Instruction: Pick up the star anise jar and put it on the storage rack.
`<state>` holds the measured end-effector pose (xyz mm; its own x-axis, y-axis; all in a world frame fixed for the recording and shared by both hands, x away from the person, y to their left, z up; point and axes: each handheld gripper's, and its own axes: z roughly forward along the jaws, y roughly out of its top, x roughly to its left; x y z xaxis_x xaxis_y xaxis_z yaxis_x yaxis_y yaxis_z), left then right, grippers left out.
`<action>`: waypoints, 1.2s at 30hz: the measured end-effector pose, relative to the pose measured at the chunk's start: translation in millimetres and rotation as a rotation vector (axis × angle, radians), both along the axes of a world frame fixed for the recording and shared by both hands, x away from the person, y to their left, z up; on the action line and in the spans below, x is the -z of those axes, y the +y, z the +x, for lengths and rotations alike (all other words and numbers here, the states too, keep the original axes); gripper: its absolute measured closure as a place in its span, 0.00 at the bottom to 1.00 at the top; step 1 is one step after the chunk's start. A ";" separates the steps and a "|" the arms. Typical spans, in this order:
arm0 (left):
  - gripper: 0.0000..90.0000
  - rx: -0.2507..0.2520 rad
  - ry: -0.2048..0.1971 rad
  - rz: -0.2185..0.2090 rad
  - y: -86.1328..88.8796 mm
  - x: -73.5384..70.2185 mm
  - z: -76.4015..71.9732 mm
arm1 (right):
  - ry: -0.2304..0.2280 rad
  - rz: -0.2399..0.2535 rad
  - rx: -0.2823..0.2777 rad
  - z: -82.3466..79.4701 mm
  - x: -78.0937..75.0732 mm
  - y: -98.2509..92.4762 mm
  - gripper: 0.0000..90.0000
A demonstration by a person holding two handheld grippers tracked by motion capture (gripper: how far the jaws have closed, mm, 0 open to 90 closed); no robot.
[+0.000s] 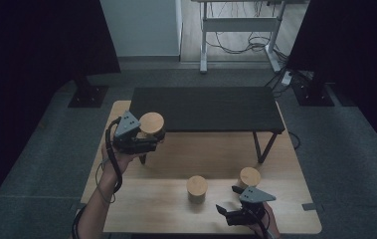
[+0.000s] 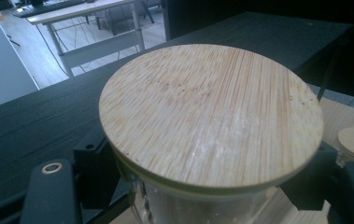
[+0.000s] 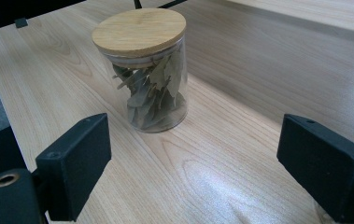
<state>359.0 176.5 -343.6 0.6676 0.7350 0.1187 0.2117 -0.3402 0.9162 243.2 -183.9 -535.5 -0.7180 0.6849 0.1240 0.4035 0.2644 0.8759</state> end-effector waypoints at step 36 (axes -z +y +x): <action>0.29 -0.043 -0.034 0.006 -2.6 -13.9 29.5 | -0.008 0.003 0.004 -1.5 -2.4 0.1 0.10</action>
